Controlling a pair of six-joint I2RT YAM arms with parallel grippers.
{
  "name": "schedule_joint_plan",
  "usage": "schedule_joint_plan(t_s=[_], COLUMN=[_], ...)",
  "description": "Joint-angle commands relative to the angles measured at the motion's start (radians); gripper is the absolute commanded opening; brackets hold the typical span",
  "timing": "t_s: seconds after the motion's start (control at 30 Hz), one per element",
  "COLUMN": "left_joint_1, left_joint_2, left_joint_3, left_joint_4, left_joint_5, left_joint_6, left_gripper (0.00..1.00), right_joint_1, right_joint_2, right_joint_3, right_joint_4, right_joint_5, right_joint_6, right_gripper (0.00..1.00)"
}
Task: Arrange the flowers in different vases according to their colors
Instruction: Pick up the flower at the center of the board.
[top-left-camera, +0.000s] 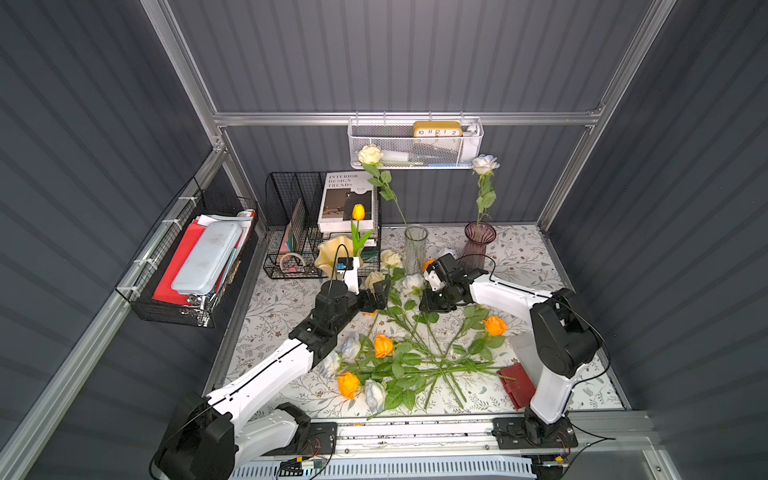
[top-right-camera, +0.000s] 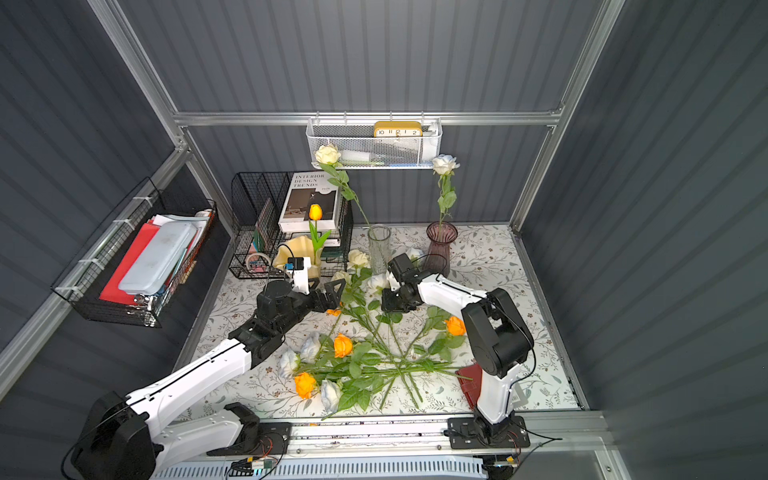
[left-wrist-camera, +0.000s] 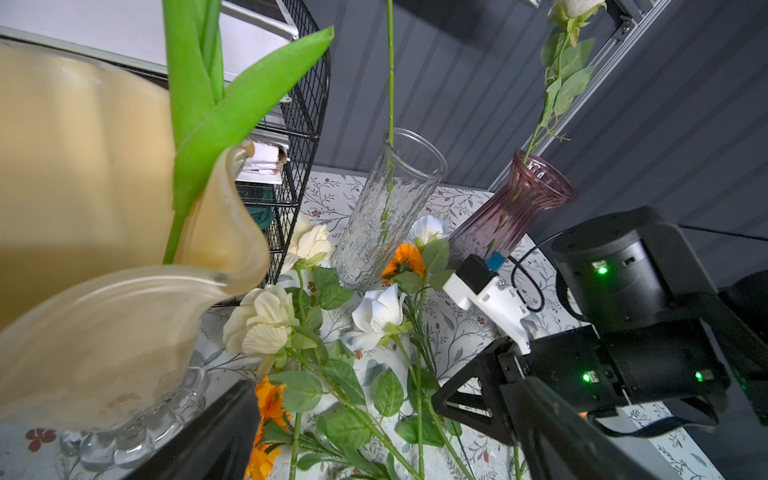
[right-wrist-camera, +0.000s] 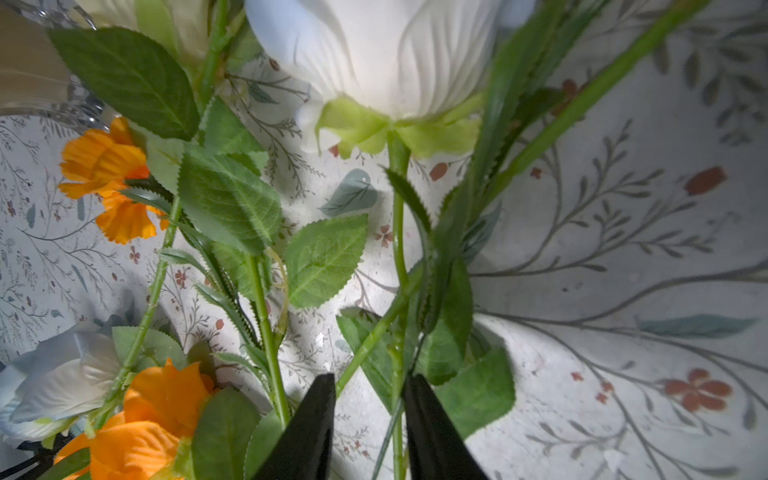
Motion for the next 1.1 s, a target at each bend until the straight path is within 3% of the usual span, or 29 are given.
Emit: schedule_joint_plan(t_s=[0.0, 0.53, 0.77, 1.07], left_joint_1=[-0.006, -0.006, -0.006, -0.006], left_joint_2=[0.001, -0.019, -0.02, -0.012], left_joint_3=[-0.009, -0.019, -0.021, -0.023], left_joint_4=[0.01, 0.001, -0.002, 0.003], left_joint_5=[0.006, -0.005, -0.007, -0.014], left_joint_6=[-0.005, -0.006, -0.005, -0.003], left_gripper=[0.99, 0.99, 0.99, 0.99], right_joint_1=[0.0, 0.0, 0.002, -0.001], right_joint_2=[-0.022, 0.072, 0.039, -0.132], right_joint_3=[-0.016, 0.008, 0.013, 0.011], right_joint_4=[-0.022, -0.016, -0.02, -0.099], right_joint_5=[0.035, 0.019, 0.041, 0.138], right_joint_6=[-0.004, 0.004, 0.009, -0.022], right_gripper=[0.34, 0.32, 0.04, 0.0])
